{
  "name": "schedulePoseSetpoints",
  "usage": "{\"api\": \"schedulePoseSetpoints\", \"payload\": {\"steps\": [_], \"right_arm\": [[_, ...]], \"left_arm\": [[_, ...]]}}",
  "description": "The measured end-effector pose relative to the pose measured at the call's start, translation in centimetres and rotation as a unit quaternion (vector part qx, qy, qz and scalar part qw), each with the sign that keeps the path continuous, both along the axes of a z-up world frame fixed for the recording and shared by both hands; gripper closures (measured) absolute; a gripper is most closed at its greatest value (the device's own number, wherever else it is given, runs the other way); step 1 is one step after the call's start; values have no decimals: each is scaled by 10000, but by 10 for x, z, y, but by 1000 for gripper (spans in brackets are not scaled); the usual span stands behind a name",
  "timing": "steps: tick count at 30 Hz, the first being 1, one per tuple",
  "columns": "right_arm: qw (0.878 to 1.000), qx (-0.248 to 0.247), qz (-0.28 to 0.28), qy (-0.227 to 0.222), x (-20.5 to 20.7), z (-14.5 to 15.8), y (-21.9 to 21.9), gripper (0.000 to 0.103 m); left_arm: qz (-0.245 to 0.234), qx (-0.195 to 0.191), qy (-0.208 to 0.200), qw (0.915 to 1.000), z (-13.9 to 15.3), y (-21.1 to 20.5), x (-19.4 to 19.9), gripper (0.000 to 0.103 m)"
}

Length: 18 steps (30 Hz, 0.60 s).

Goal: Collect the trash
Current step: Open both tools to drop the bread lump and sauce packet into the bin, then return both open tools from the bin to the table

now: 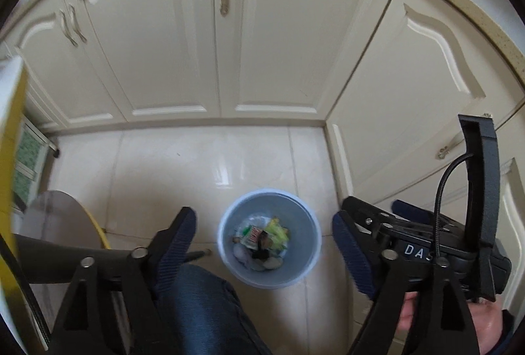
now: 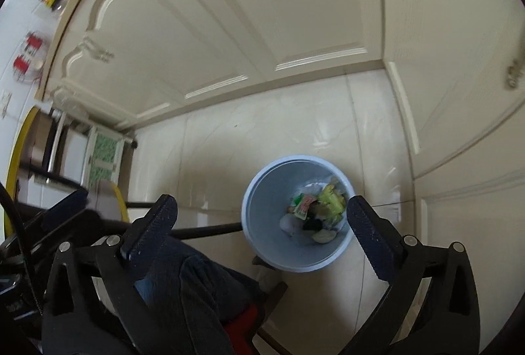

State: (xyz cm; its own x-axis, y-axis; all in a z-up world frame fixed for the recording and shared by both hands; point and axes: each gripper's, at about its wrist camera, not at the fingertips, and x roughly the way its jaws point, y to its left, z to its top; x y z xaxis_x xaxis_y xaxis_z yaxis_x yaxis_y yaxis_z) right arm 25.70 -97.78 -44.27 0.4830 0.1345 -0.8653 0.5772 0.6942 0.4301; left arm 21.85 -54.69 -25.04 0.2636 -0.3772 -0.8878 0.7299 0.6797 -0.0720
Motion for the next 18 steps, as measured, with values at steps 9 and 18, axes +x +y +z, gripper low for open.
{"api": "schedulePoseSetpoints", "payload": {"steps": [9,18], "right_arm": [[9993,-333,-149,9,-3,30,5,0],[9967,-699,-146,-392,-4,91,24,0]], "left_arm": [[150,-467,-174,9986,41,19,-26,6],[106,-1058,-531,9929,95,79,-50,6]]}}
